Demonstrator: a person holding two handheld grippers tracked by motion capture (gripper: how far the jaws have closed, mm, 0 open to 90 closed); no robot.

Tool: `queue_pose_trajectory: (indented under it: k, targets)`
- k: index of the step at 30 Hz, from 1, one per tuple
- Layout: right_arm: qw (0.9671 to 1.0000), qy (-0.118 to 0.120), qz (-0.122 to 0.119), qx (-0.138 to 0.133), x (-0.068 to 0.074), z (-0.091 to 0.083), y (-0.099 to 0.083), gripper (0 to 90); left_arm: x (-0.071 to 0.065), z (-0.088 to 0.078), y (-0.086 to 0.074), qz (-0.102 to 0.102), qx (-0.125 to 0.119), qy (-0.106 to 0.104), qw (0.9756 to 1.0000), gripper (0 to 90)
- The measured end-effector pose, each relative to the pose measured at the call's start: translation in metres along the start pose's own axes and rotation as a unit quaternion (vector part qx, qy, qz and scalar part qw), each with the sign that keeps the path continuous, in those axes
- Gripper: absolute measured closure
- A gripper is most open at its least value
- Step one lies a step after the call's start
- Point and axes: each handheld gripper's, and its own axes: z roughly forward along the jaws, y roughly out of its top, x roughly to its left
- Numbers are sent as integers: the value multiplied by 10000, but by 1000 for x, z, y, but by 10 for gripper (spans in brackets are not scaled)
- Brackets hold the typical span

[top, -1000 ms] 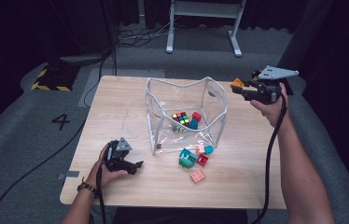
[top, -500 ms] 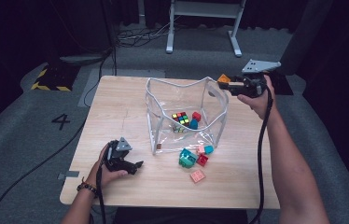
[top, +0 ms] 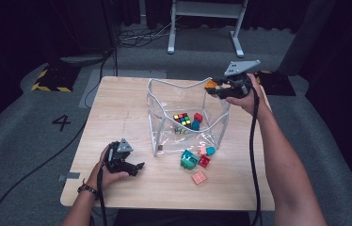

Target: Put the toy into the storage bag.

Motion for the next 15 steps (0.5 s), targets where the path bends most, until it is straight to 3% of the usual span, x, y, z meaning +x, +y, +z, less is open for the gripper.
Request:
queue_pose_trajectory:
  k: [2,8,15]
  targets:
    - [9996,224,-88,111,0,6,2,591,0,0,0,1,0,3,10000,69]
    - [9972,526,-329,428,5,23,7,590,0,0,0,-10,3,-12,10000,69]
    - [9919,588,-515,998,5,37,8,590,0,0,0,1,0,0,10000,69]
